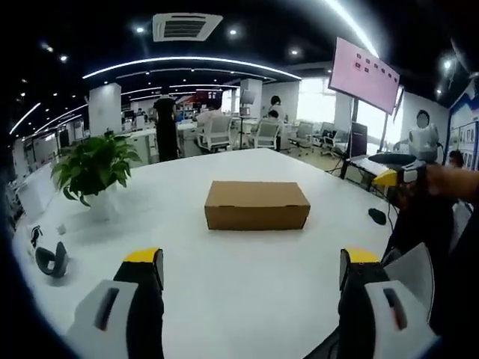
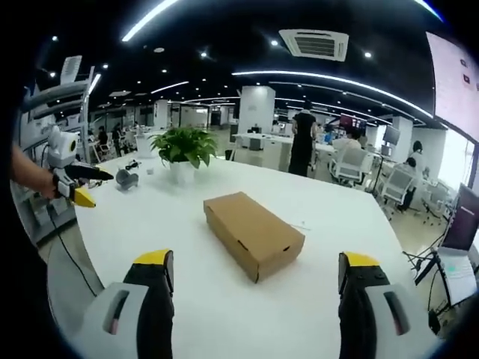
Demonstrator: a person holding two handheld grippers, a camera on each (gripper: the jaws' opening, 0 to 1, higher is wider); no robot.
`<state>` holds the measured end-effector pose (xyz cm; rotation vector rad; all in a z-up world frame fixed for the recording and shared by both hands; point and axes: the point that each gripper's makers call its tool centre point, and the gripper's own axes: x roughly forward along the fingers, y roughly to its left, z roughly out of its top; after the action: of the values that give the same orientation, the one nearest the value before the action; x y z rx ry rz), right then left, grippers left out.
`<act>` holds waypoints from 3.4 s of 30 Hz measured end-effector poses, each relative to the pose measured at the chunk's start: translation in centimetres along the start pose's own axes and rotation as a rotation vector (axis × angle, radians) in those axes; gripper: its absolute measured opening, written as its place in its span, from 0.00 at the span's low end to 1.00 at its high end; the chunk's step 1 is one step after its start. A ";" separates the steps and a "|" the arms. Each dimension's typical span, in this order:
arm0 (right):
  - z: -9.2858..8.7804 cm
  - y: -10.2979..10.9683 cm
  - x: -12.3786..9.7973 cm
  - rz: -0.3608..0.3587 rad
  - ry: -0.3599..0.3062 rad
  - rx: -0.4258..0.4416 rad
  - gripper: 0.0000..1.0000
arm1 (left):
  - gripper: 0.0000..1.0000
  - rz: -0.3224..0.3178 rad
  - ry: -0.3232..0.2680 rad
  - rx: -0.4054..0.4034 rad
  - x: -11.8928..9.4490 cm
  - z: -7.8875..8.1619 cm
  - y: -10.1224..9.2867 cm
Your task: Operate the shoe box by opening the lid, removing the specified soft item, and placing it in the target area until the item is outside and the box remains undamaged.
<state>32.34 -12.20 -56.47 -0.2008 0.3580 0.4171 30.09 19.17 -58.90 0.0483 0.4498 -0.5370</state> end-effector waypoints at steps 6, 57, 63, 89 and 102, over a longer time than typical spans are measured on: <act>-0.2 -0.8 0.1 -0.021 0.023 -0.020 0.90 | 0.98 -0.023 0.006 -0.053 1.8 -0.2 0.9; 1.4 1.5 3.5 -0.034 -0.041 0.158 0.91 | 0.90 -0.070 0.024 0.008 7.4 -0.4 3.6; 1.8 1.8 4.2 -0.037 -0.030 0.138 0.86 | 0.92 -0.089 0.035 0.033 7.7 0.0 3.5; 0.6 2.9 6.5 -0.011 0.087 0.050 0.74 | 0.89 -0.125 0.080 -0.024 11.3 0.2 4.5; -1.9 2.8 6.9 -0.020 0.127 0.115 0.70 | 0.86 -0.110 0.115 -0.019 11.3 -1.1 4.4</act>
<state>36.46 -7.70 -61.15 -0.1184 0.5028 0.3632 40.50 17.63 -64.99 0.0366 0.5721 -0.6401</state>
